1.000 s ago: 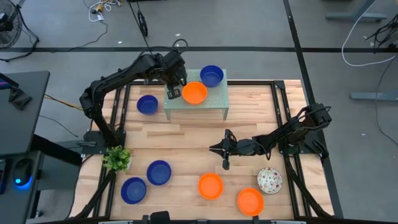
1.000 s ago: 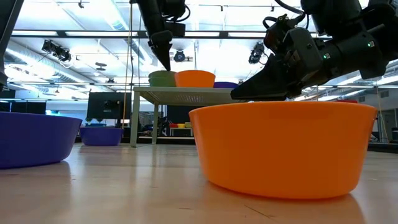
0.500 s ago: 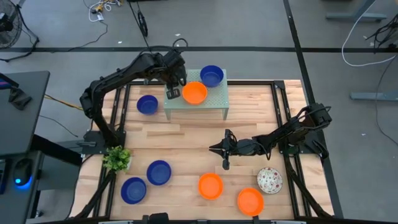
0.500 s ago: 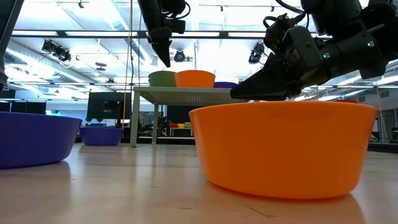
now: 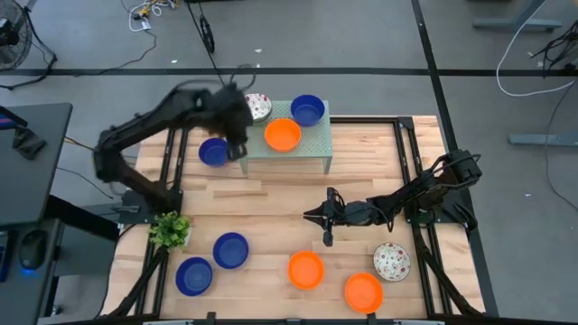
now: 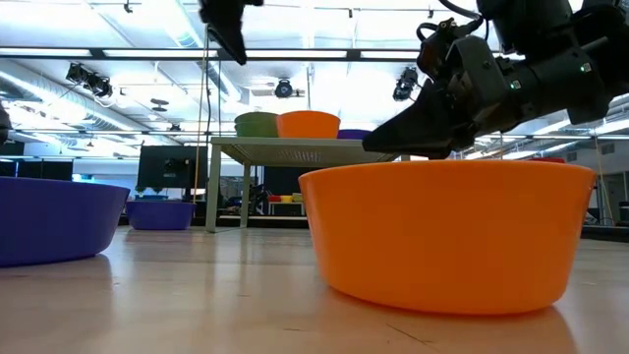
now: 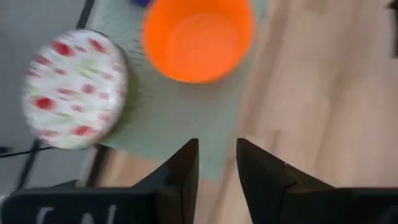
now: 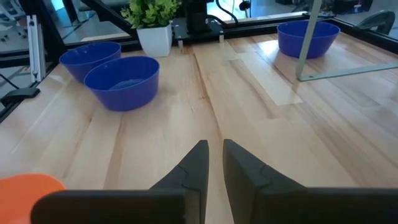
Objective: Pick & Place Mini bowls
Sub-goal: Stack the blue bowl on the blue bowl on the shelf
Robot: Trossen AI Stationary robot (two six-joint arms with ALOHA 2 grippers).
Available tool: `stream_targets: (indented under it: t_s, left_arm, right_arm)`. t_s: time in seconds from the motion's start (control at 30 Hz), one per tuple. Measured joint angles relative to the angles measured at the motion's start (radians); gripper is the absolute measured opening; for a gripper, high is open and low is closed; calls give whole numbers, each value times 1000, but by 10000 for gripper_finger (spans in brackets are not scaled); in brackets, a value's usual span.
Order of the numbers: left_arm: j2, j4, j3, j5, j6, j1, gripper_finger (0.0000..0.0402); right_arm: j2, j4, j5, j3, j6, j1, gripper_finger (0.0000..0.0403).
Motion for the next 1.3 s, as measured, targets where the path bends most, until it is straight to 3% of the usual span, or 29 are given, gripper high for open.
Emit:
stream_targets:
  t_s: [0.23,0.4,0.57,0.73,0.93,1.17,1.3]
  left_arm:
    - [-296,278,-464,-29,-326,-277,76]
    - [-363,528,-707,-110,-555,-593,51]
    - [-281,561,-772,-185,-820,-849,18]
    - [-189,566,-772,-135,-1071,-977,8]
    - [-84,622,-772,-113,-1147,-1034,74]
    - [16,767,-770,23,-907,-1082,196]
    - [77,721,-765,4,-885,-1109,217]
  right_arm:
    - [0,7,0,0,0,0,49]
    - [0,19,0,0,0,0,49]
    - [0,55,0,0,0,0,49]
    - [0,85,0,0,-3,0,49]
    - [0,86,0,0,-3,0,49]
    - [0,92,0,0,-4,0,49]
    - [0,93,0,0,-4,0,49]
